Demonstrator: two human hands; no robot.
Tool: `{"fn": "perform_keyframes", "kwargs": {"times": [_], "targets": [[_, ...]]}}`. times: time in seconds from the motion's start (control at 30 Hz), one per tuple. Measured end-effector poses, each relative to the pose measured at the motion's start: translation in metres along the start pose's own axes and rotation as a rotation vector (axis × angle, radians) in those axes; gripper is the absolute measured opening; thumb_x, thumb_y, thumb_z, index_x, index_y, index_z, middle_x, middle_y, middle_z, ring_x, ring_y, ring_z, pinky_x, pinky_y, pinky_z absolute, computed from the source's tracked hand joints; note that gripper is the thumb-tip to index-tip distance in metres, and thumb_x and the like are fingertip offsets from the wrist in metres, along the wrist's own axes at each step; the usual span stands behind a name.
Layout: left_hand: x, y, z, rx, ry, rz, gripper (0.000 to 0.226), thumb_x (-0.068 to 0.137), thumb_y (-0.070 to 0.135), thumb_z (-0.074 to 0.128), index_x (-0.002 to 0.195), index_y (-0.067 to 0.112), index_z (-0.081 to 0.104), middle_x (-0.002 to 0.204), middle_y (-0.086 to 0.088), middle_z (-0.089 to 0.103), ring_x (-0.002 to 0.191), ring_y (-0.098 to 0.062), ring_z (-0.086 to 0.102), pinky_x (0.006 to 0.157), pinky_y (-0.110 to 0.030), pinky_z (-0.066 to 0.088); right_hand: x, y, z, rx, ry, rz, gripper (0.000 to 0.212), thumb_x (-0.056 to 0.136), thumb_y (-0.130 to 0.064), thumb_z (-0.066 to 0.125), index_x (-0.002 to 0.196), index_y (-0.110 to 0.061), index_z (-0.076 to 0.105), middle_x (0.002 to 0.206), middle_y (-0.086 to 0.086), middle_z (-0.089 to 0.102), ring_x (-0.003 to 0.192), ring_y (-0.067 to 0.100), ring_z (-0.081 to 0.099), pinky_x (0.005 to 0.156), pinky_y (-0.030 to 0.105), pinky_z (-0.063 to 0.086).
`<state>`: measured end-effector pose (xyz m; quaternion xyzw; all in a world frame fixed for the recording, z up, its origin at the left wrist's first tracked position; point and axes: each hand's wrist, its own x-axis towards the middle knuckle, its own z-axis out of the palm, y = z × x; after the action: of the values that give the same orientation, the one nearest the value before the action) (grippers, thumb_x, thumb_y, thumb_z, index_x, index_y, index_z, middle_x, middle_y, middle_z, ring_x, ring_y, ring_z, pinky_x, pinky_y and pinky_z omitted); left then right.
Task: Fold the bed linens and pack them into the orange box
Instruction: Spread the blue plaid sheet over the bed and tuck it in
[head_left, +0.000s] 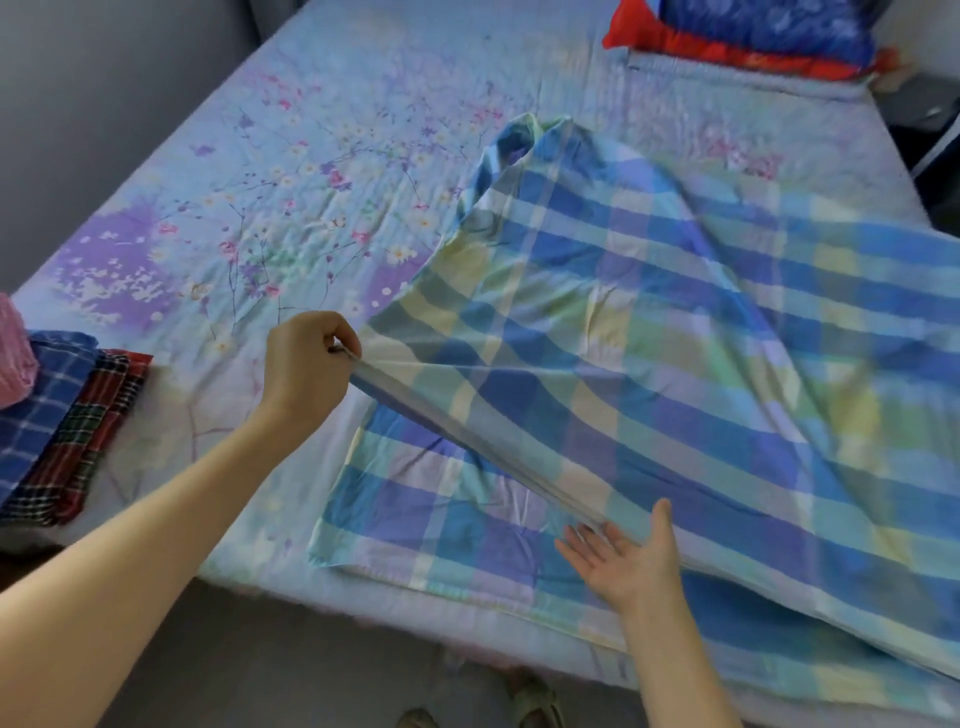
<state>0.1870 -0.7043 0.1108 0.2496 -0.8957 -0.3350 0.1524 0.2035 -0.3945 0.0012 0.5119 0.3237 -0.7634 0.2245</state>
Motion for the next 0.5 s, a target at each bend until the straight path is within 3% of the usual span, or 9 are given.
{"fn": "perform_keyframes", "kwargs": {"times": [0.07,0.1,0.17,0.23,0.27,0.37,0.4,0.5], "targets": [[-0.006,-0.002,-0.003,0.015,-0.013,0.014,0.035,0.068,-0.022,0.039,0.063,0.008,0.058,0.062,0.004,0.045,0.057,-0.008,0.039,0.051,-0.017,0.029,0.005,-0.001,0.006,0.09,0.018,0.049,0.063,0.08,-0.063,0.058,0.094,-0.001,0.051,0.097,0.021,0.054,0.088,0.037,0.055,0.095,0.051,0.044],[-0.009,-0.004,-0.005,0.025,-0.013,0.027,0.035,0.069,-0.022,0.039,0.063,0.008,0.058,0.064,0.005,0.046,0.058,-0.007,0.04,0.052,-0.016,0.03,0.009,-0.002,0.007,0.133,0.037,0.054,0.057,0.082,-0.057,0.06,0.095,-0.002,0.053,0.091,0.022,0.059,0.084,0.036,0.056,0.089,0.049,0.049],[-0.016,-0.009,-0.01,0.048,-0.003,0.066,0.035,0.07,-0.021,0.039,0.063,0.008,0.057,0.067,0.007,0.046,0.061,-0.006,0.041,0.052,-0.012,0.031,0.014,-0.004,0.008,0.171,0.09,0.03,0.037,0.088,-0.042,0.062,0.092,-0.006,0.056,0.065,0.019,0.066,0.071,0.032,0.062,0.058,0.041,0.058],[-0.022,-0.016,-0.017,0.074,-0.004,0.122,0.035,0.069,-0.022,0.04,0.061,0.009,0.055,0.067,0.007,0.044,0.061,-0.008,0.04,0.053,-0.011,0.032,0.014,-0.01,0.004,0.146,0.145,-0.006,0.02,0.093,-0.021,0.057,0.082,-0.006,0.054,0.042,0.014,0.059,0.044,0.026,0.063,0.031,0.034,0.048],[-0.025,-0.019,-0.022,0.096,-0.007,0.176,0.036,0.068,-0.023,0.041,0.06,0.009,0.054,0.066,0.007,0.044,0.06,-0.01,0.039,0.052,-0.013,0.031,0.013,-0.013,0.0,0.119,0.159,-0.031,0.019,0.094,-0.012,0.053,0.077,-0.005,0.051,0.036,0.011,0.055,0.032,0.022,0.057,0.025,0.029,0.043],[-0.041,-0.031,-0.047,0.302,-0.055,0.547,0.024,0.06,-0.016,0.044,0.056,0.007,0.049,0.061,-0.002,0.042,0.05,-0.025,0.04,0.045,-0.03,0.033,-0.008,-0.018,-0.018,0.002,0.176,-0.141,0.021,0.091,0.0,0.048,0.071,-0.004,0.047,0.031,0.007,0.051,0.025,0.015,0.051,0.026,0.021,0.041],[-0.049,-0.04,-0.056,0.387,-0.076,0.642,0.018,0.058,-0.012,0.048,0.056,0.006,0.049,0.059,-0.005,0.044,0.047,-0.025,0.042,0.042,-0.03,0.032,-0.014,-0.017,-0.026,-0.029,0.165,-0.159,0.019,0.089,0.002,0.05,0.071,-0.005,0.048,0.034,0.008,0.053,0.028,0.015,0.054,0.028,0.021,0.043],[-0.082,-0.082,-0.063,0.504,-0.161,0.568,0.025,0.059,-0.008,0.065,0.057,0.013,0.051,0.06,-0.001,0.048,0.048,-0.022,0.045,0.042,-0.027,0.033,-0.016,-0.003,-0.05,-0.14,0.199,-0.118,0.016,0.087,0.005,0.054,0.075,-0.004,0.048,0.06,0.017,0.056,0.052,0.025,0.056,0.028,0.022,0.043]]}}
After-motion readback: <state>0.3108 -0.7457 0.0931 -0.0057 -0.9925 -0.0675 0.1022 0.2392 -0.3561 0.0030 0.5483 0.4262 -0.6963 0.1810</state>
